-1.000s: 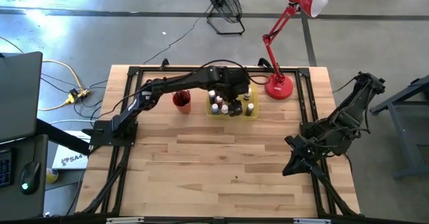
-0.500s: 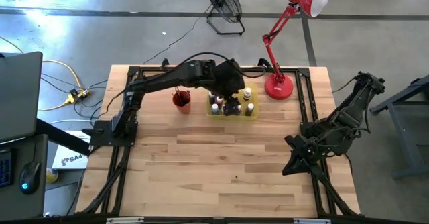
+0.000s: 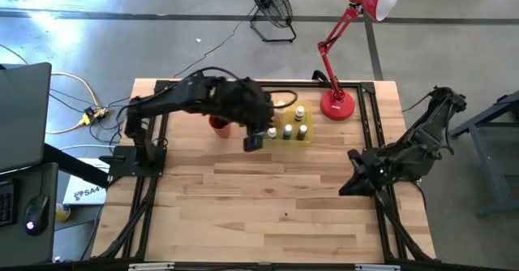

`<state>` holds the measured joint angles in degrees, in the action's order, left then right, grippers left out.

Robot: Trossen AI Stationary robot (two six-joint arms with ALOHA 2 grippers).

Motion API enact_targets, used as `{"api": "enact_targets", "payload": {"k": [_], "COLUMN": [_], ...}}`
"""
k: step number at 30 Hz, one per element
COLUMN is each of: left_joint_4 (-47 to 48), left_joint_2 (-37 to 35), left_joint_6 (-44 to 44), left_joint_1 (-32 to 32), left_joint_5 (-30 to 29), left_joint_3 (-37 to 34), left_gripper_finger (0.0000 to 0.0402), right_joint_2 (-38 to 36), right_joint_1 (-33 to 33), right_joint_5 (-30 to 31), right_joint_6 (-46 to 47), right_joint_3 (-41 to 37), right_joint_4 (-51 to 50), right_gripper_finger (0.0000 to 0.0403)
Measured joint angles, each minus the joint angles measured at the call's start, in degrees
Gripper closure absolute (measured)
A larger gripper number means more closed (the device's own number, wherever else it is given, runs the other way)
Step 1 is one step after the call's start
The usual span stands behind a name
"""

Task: Pick & Place Paint Supplies
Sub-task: Return to Home Position

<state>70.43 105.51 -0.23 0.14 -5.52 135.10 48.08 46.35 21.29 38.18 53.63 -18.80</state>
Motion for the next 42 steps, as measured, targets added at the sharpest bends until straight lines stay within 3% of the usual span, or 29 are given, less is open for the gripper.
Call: {"api": "enact_targets", "payload": {"k": [4, 17, 23, 29, 33, 38, 42], "left_joint_4": [1.43, 4.11, 6.8, 11.11, 10.86, 8.11, -1.96], "left_joint_2": [-3.52, -12.79, -15.57, -17.08, -19.38, -24.85, -31.83], "left_joint_6": [-0.02, 0.46, -2.07, -6.44, -7.76, -11.03, -10.4], "left_joint_1": [-3.18, -15.99, -22.74, -30.78, -34.09, -37.37, -37.33], "left_joint_5": [-3.7, -14.3, -21.21, -33.73, -37.03, -38.94, -38.92], "left_joint_3": [-0.07, -0.14, -0.14, -0.39, -3.14, -12.25, -26.54], "left_gripper_finger": [0.0395, 0.04, 0.0401, 0.0401, 0.0401, 0.0401, 0.0401], "right_joint_2": [-2.03, -7.58, -6.09, -1.94, -0.68, -0.21, -0.23], "right_joint_1": [0.04, -1.61, -9.24, -20.23, -27.41, -34.6, -38.11], "right_joint_5": [3.18, 3.09, -6.01, -19.62, -25.36, -30.34, -32.54], "right_joint_6": [-2.78, -17.06, -16.99, -17.7, -17.69, -18.46, -18.91], "right_joint_3": [0.0, 0.04, 0.04, 0.02, 0.04, 0.0, 0.0], "right_joint_4": [0.3, 3.68, 4.97, 8.1, 10.13, 11.09, 11.31], "right_gripper_finger": [0.0398, 0.0398, 0.0398, 0.0398, 0.0398, 0.0398, 0.0398]}}
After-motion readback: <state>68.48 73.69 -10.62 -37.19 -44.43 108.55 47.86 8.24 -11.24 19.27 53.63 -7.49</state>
